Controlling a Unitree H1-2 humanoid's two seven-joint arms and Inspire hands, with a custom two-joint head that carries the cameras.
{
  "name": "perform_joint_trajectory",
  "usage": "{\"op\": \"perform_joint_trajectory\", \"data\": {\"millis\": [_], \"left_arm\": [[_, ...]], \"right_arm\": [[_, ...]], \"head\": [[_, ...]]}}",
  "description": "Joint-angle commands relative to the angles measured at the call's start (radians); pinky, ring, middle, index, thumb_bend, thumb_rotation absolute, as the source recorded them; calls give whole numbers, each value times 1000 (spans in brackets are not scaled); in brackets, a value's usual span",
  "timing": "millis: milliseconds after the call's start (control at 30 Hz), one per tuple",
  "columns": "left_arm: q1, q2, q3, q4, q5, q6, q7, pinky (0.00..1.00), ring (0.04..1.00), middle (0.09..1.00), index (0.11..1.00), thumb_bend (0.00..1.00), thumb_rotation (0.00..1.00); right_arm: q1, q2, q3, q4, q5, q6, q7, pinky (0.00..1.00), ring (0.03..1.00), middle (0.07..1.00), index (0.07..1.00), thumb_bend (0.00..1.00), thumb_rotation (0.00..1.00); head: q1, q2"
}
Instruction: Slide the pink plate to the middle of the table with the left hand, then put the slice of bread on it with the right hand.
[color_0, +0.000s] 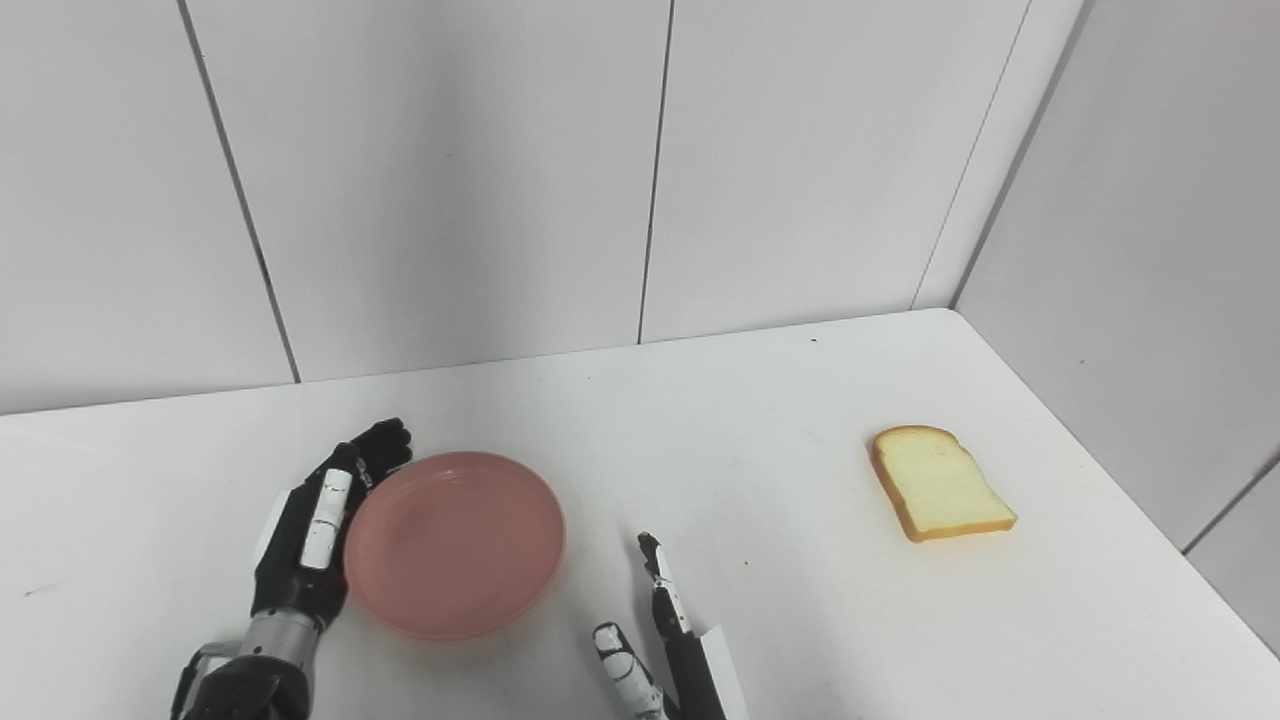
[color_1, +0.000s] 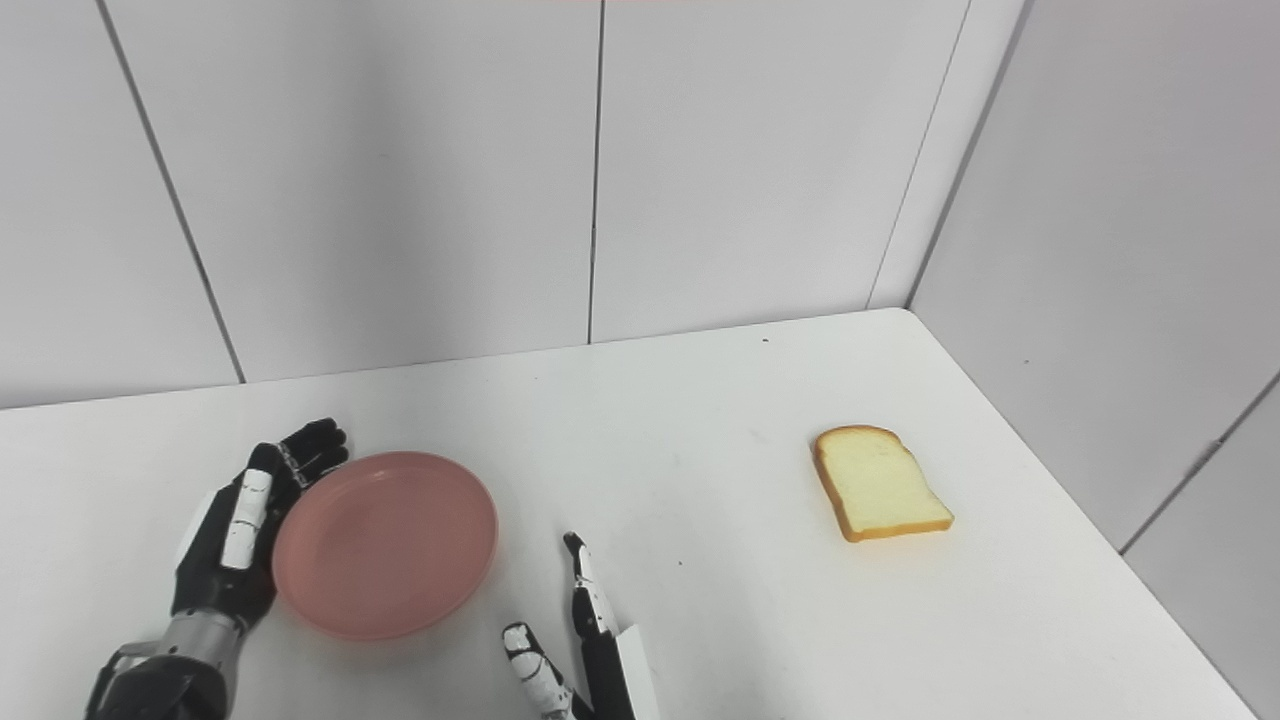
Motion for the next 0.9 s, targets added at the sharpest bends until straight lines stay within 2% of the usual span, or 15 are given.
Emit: {"op": "perform_joint_trajectory", "data": {"millis": [0,100,200,300,367,467,567,700,867], "left_arm": [[21,-1,1,14,-6,18,-20,858,834,811,727,854,865],[20,-6,2,24,-8,16,-19,862,834,810,731,855,864],[17,-11,4,42,-8,4,-18,864,832,802,724,859,861],[23,-18,3,44,-11,7,-20,865,830,796,709,863,859],[22,-19,3,61,-8,-2,-20,868,832,796,708,845,866],[20,-21,2,76,-6,-12,-21,868,832,795,724,824,871],[14,-23,4,95,-10,-25,-29,874,836,799,728,835,867],[8,-26,9,110,-12,-34,-34,876,836,803,738,843,858],[3,-28,12,121,-4,-45,-31,869,831,799,734,838,861]], "right_arm": [[-22,20,-3,-10,-26,-10,-43,1000,1000,1000,1000,721,1000],[-27,16,-27,-19,-38,-13,-84,1000,999,1000,1000,790,971],[-38,4,-59,-48,-91,25,-117,968,968,1000,1000,857,971],[-72,-80,-82,-129,-343,155,-88,956,948,992,1000,948,994],[-91,-111,-99,-174,-409,216,-57,990,957,999,1000,976,999],[-123,-135,-128,-225,-439,295,-11,991,987,1000,1000,989,989],[-179,-157,-176,-236,-449,358,-3,985,995,1000,1000,992,968],[-254,-188,-238,-205,-435,431,4,1000,1000,1000,1000,1000,886],[-337,-237,-268,-150,-506,550,24,1000,1000,1000,1000,1000,882]], "head": [[-17,-5],[-25,-10],[-28,-11],[-32,-14],[-33,-15],[-32,-17],[-30,-19],[-28,-25],[-23,-27]]}}
